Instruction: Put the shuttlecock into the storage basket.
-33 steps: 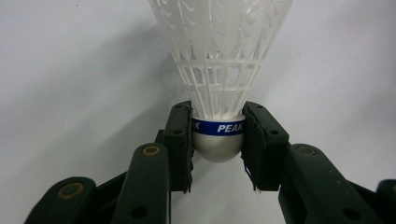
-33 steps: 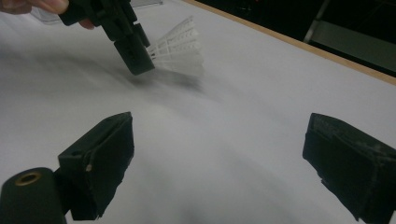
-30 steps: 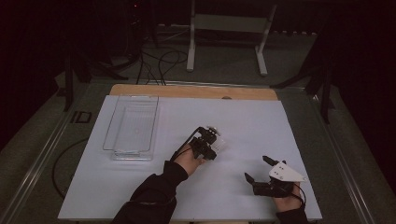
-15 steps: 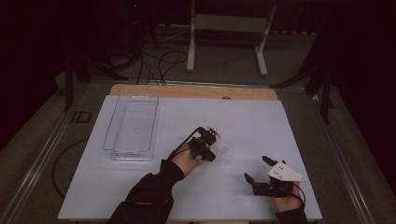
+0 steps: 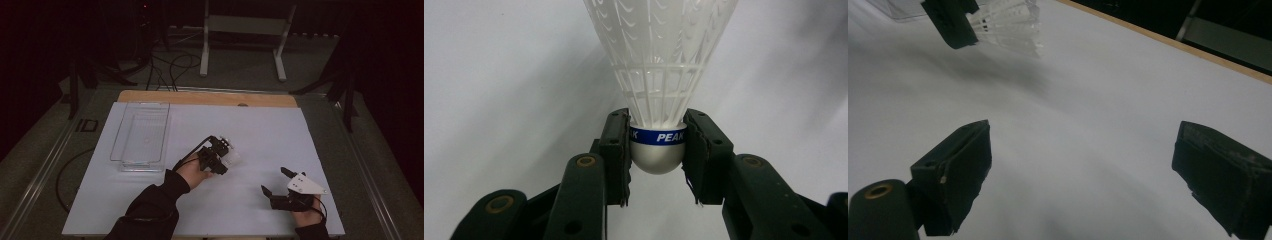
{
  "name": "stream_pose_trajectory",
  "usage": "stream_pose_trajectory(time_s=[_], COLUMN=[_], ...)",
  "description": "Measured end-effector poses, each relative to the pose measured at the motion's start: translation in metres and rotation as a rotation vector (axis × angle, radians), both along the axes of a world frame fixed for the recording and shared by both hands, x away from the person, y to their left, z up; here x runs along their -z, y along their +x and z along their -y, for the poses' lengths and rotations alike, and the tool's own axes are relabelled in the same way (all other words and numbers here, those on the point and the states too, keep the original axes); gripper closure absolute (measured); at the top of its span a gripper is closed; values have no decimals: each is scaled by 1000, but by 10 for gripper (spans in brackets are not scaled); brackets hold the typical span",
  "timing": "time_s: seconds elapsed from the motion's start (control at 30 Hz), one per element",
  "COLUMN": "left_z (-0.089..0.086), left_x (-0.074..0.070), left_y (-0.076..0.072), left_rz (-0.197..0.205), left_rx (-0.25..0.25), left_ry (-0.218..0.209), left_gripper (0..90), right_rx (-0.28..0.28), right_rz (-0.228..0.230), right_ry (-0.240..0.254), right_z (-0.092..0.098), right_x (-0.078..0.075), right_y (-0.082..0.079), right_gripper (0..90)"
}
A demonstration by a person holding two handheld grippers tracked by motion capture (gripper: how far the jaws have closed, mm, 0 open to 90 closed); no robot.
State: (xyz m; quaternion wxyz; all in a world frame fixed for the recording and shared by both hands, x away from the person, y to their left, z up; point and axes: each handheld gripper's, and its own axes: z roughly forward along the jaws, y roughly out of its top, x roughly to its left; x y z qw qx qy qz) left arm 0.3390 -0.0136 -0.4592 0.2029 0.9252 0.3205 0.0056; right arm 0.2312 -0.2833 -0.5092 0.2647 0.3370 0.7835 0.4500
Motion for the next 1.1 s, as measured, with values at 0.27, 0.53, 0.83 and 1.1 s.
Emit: stream_pose_trajectory(time_s=[0.27,0.53,0.83,1.1], left_z=[-7,-16,-28,-40], left_x=[-5,-9,-19,-31], left_y=[-5,-7,-11,-14], left_rz=[-32,-23,-4,5], left_rx=[82,99,112,121], left_ry=[-21,-12,-3,3], left_gripper=[661,661,661,661], right_rx=[-2,-1,-2,-4], right_rz=[2,2,3,4], right_ry=[-2,-6,-8,-11], right_z=[-1,-1,-1,-2], right_x=[0,0,0,0], right_y=[0,0,0,0], right_gripper=[90,90,89,90])
